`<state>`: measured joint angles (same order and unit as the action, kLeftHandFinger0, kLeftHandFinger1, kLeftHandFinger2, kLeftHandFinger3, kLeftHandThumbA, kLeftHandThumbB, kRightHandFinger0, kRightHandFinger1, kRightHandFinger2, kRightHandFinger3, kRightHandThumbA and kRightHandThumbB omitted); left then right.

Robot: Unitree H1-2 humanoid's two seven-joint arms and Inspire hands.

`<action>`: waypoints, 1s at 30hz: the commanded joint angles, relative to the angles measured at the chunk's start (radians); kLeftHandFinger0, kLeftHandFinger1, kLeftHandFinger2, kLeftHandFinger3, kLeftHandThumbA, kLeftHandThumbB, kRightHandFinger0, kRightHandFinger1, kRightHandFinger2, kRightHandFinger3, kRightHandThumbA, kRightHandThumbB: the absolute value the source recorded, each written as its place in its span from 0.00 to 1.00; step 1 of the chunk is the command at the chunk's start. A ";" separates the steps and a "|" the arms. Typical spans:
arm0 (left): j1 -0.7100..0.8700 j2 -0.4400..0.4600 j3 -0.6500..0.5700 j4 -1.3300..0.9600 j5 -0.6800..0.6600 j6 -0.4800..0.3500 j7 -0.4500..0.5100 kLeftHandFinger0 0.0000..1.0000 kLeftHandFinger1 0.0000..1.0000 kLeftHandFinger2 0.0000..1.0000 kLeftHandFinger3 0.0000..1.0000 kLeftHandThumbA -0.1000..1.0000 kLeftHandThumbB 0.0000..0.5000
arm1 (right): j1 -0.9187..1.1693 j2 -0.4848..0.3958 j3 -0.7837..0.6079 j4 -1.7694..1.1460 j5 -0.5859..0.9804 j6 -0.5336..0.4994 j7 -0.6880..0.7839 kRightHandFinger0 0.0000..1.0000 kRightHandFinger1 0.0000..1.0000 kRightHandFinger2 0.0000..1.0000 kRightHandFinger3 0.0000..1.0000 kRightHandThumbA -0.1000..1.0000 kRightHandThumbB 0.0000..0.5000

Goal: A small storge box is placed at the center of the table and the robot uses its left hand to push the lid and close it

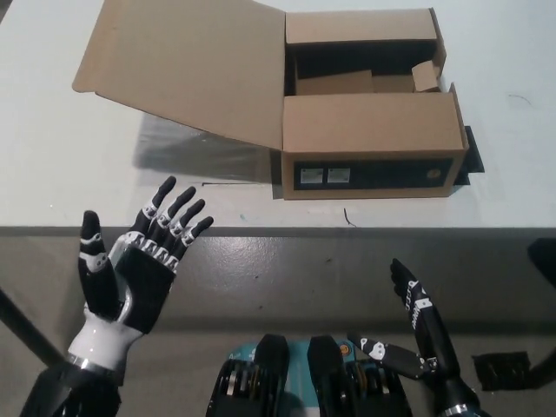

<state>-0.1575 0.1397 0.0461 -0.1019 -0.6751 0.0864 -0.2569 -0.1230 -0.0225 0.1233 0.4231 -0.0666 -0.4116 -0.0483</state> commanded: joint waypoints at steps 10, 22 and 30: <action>-0.078 -0.034 0.070 0.092 -0.126 0.102 -0.039 1.00 1.00 1.00 1.00 1.00 0.73 | -0.020 0.007 0.007 -0.029 -0.003 -0.058 -0.026 1.00 1.00 1.00 1.00 1.00 0.68; -0.157 -0.033 0.115 0.235 -0.131 0.104 -0.078 1.00 1.00 1.00 1.00 1.00 0.71 | -0.020 0.009 0.008 -0.026 0.000 -0.058 -0.029 1.00 1.00 1.00 1.00 1.00 0.68; -0.210 -0.030 0.145 0.337 -0.136 0.102 -0.108 1.00 1.00 1.00 1.00 1.00 0.72 | -0.023 0.006 0.015 -0.030 -0.009 -0.058 -0.042 1.00 1.00 1.00 1.00 1.00 0.67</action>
<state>-0.3139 0.1066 0.1748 0.2125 -0.7927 0.1858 -0.3065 -0.1242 -0.0223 0.1314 0.4224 -0.0670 -0.4195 -0.0695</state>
